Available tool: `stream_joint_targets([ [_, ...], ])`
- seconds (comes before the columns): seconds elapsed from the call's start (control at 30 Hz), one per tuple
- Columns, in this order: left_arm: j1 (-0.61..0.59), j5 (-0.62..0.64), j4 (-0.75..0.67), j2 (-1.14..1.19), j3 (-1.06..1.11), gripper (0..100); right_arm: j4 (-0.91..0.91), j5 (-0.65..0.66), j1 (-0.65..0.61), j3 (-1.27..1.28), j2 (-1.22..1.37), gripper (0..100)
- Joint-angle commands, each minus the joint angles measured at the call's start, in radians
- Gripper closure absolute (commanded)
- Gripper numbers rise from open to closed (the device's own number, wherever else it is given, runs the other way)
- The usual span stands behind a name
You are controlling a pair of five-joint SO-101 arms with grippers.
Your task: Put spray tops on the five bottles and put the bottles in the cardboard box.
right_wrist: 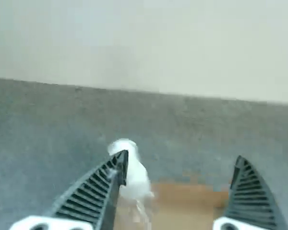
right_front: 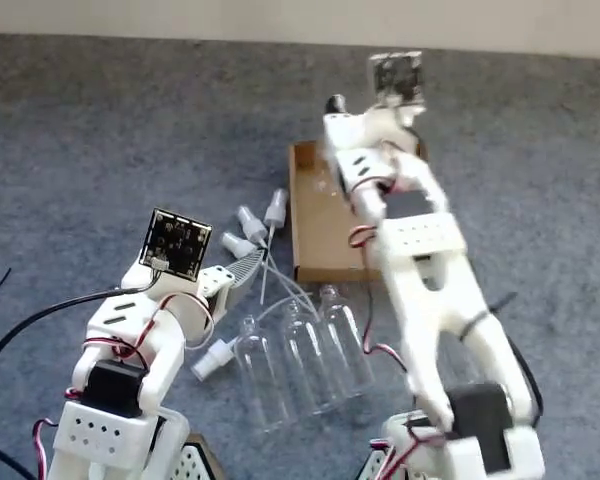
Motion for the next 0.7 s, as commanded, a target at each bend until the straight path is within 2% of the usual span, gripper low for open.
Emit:
stream_joint_targets([
  [0.0,-0.01,-0.006,-0.029,-0.008,-0.008,71,0.446,0.032,0.077,-0.094,-0.18,78.7],
  [0.13,-0.007,-0.006,-0.029,-0.008,-0.005,71,0.863,0.255,0.133,-0.13,-0.295,83.2],
  [0.3,-0.01,-0.006,-0.029,-0.008,-0.007,71,1.182,0.493,0.205,-0.136,-0.32,83.1],
  [0.4,-0.012,-0.006,-0.028,-0.008,-0.008,71,1.25,0.605,0.271,-0.094,-0.308,79.9],
  [0.5,-0.012,-0.006,-0.028,-0.008,-0.01,71,1.244,0.651,0.321,0.004,-0.292,73.5],
  [0.67,-0.012,-0.006,-0.028,-0.008,-0.015,71,1.086,0.647,0.321,0.248,-0.297,71.6],
])
